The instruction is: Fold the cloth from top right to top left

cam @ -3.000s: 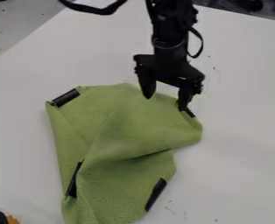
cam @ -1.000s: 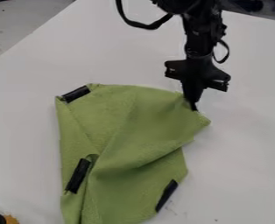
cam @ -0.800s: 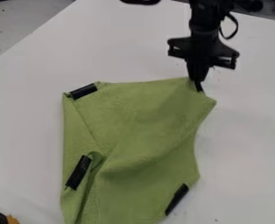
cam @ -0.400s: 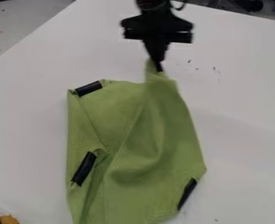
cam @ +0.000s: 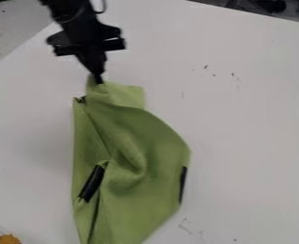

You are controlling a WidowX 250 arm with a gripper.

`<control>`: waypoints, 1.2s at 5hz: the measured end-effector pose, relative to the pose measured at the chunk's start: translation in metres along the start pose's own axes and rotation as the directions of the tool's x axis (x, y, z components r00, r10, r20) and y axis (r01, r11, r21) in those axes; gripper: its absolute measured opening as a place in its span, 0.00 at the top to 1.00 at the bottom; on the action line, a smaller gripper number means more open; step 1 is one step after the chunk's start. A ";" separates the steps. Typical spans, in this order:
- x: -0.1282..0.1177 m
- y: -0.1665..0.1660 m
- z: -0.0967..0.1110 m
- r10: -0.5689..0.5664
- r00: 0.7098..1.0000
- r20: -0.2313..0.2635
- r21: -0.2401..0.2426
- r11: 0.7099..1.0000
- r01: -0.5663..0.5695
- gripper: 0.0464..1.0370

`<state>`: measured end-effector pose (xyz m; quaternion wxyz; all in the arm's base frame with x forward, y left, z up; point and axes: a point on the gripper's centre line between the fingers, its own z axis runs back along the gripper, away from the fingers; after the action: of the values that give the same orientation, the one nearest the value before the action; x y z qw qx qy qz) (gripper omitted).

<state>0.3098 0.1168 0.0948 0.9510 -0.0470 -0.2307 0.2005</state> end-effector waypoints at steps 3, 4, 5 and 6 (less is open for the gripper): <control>-0.035 0.054 -0.025 0.010 0.999 -0.034 -0.037 0.999 -0.011 0.82; -0.035 0.055 -0.024 -0.075 0.993 -0.091 0.040 0.996 0.079 0.56; -0.025 0.044 -0.013 -0.195 0.967 -0.162 0.139 0.966 0.218 0.26; -0.012 0.030 -0.002 -0.273 0.938 -0.211 0.166 0.936 0.310 0.04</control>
<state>0.2903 0.1392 0.0831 0.9874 0.0640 -0.1249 0.0733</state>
